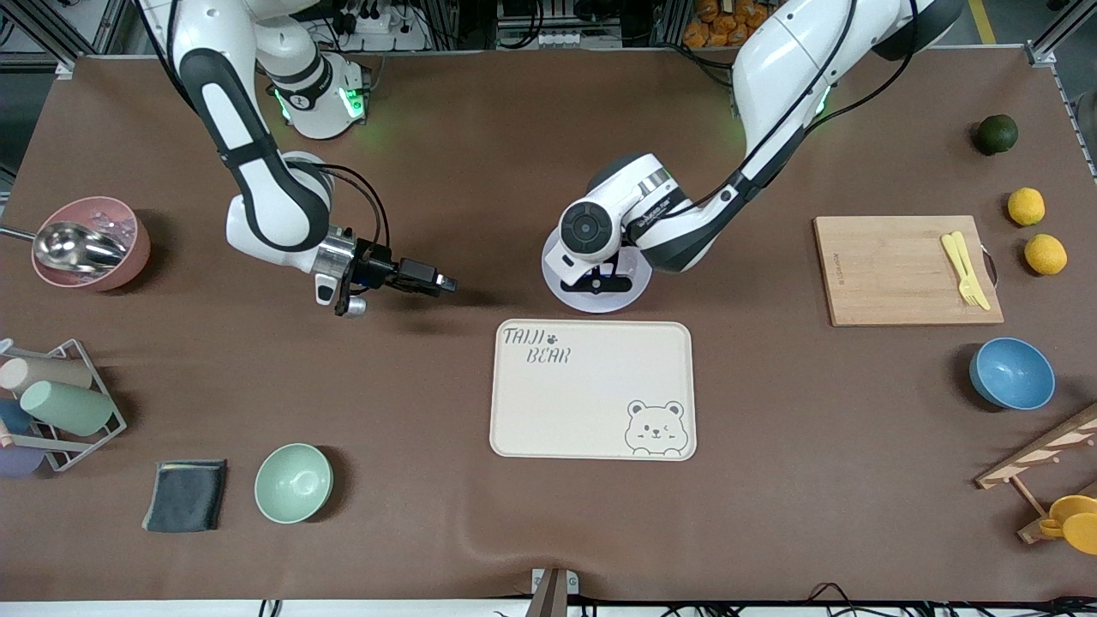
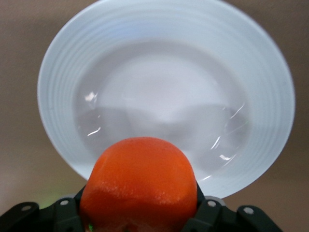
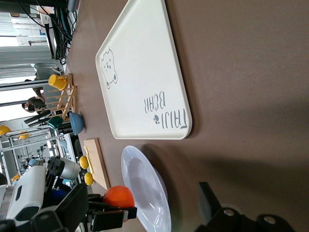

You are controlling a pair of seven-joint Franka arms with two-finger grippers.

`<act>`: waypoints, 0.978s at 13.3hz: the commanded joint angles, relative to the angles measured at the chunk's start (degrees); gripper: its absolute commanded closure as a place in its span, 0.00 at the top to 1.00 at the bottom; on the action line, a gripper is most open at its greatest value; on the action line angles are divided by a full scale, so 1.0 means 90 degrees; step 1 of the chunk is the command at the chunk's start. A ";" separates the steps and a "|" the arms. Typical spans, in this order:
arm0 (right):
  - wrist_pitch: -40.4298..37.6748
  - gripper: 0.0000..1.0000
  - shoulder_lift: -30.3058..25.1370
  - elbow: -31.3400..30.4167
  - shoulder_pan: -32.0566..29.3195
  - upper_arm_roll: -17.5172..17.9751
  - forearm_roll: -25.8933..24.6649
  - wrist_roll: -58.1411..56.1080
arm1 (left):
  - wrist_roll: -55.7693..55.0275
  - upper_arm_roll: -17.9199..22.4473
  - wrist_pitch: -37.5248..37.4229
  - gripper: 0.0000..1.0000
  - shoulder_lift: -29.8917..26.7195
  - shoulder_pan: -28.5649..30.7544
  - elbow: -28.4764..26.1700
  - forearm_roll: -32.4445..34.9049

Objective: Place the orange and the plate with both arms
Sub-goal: 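Lower the orange into the white plate and open the left gripper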

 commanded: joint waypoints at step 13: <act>0.0162 1.00 0.0083 -0.0021 0.0157 -0.0051 0.0225 -0.0345 | -0.0433 0.0809 0.0679 1.00 0.0267 -0.0900 0.0350 0.0158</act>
